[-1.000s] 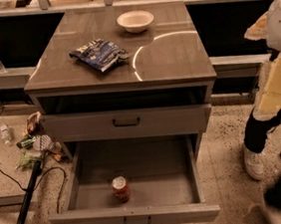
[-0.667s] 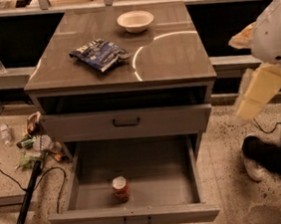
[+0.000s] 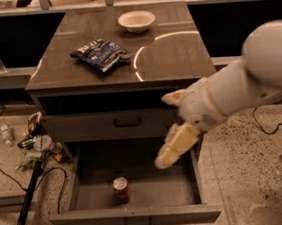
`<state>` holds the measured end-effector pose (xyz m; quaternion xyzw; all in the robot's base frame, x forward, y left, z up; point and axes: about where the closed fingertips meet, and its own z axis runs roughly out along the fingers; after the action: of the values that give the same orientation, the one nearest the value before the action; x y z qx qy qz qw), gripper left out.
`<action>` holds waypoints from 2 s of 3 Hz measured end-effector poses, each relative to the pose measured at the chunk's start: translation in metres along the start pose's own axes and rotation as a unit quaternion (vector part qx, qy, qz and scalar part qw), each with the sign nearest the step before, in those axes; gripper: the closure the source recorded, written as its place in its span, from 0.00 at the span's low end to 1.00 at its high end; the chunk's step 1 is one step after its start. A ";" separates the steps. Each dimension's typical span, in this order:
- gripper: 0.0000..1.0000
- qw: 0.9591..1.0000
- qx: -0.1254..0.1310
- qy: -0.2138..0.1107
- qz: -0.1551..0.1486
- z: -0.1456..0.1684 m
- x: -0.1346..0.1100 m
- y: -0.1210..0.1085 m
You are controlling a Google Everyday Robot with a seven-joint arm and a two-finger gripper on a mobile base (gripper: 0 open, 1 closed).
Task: Pick coke can from middle drawer and place on counter
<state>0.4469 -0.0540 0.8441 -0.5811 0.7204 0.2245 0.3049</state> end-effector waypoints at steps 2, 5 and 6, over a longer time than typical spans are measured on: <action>0.00 0.998 -0.004 -0.062 -0.001 0.028 -0.045 0.002; 0.00 0.985 0.024 -0.165 0.043 0.230 0.035 -0.035; 0.00 0.979 0.069 -0.171 0.088 0.280 0.071 -0.065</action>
Offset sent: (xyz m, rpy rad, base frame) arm 0.0086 0.0483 0.0026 0.1188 -0.0124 0.0207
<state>0.5504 0.0718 0.5964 -0.4456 0.7201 0.2960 0.4419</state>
